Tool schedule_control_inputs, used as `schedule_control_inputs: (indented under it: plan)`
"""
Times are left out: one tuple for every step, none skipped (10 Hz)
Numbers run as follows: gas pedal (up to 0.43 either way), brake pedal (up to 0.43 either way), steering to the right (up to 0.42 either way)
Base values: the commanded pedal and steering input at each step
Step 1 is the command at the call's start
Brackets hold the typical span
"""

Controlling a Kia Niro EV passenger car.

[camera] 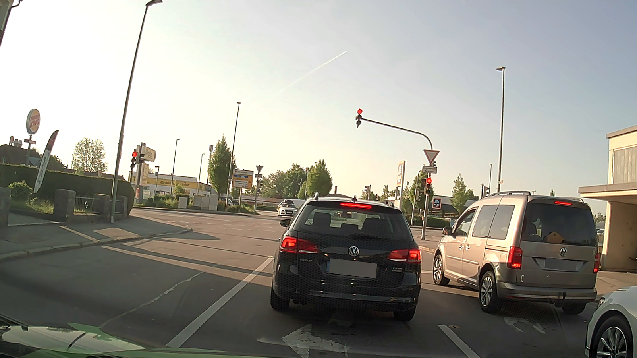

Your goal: Follow the waypoints while adhering to traffic rules and regulations

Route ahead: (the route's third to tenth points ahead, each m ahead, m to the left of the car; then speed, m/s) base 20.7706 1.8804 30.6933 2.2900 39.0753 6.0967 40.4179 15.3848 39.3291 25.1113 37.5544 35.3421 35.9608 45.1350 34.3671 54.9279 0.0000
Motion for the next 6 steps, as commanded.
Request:
schedule_control_inputs:
  plan:
    - [0.0,0.494,-0.015]
    - [0.0,0.494,-0.015]
    - [0.0,0.494,-0.015]
    - [0.0,0.494,-0.015]
    - [0.0,0.494,-0.015]
    - [0.0,0.494,-0.016]
